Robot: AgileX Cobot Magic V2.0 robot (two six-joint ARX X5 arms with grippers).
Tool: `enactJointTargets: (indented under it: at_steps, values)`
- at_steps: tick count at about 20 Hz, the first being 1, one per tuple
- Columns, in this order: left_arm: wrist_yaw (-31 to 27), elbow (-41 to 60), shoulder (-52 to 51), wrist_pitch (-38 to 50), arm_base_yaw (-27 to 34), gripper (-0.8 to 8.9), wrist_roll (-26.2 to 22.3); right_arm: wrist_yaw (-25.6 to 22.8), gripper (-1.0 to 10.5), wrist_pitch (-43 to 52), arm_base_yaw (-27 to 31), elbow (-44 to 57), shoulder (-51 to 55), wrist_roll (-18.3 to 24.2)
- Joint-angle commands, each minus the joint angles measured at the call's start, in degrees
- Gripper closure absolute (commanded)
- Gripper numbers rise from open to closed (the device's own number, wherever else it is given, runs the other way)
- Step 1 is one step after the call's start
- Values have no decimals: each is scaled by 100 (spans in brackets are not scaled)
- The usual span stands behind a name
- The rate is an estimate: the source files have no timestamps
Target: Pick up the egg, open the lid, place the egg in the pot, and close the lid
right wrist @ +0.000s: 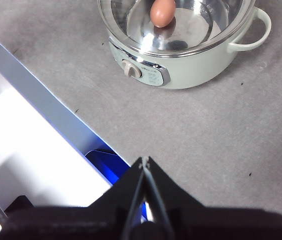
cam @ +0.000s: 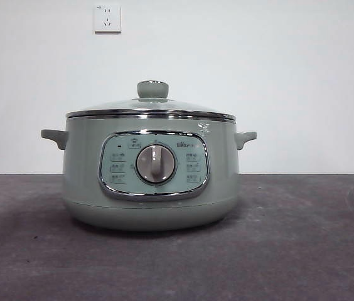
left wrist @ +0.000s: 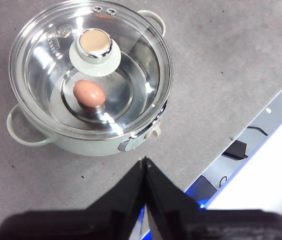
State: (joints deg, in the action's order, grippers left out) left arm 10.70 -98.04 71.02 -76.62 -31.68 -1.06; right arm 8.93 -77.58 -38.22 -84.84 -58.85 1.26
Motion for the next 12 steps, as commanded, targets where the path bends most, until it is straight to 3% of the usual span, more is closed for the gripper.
enactJointTargets:
  at_steps: [1, 7, 10, 12]
  values:
    - [-2, 7, -4, -273, -24, 817, -63, -7, 946, -50, -9, 22, 15, -26]
    - [-195, 7, -44, 212, 37, 817, -146, -7, 946, -52, -9, 22, 13, -26]
    - [-811, 101, -374, 1714, 356, 817, -691, -4, 946, -55, -9, 22, 13, -26]
    - [-682, 417, -739, 2822, 688, 817, -981, -7, 946, -55, -9, 22, 13, -26]
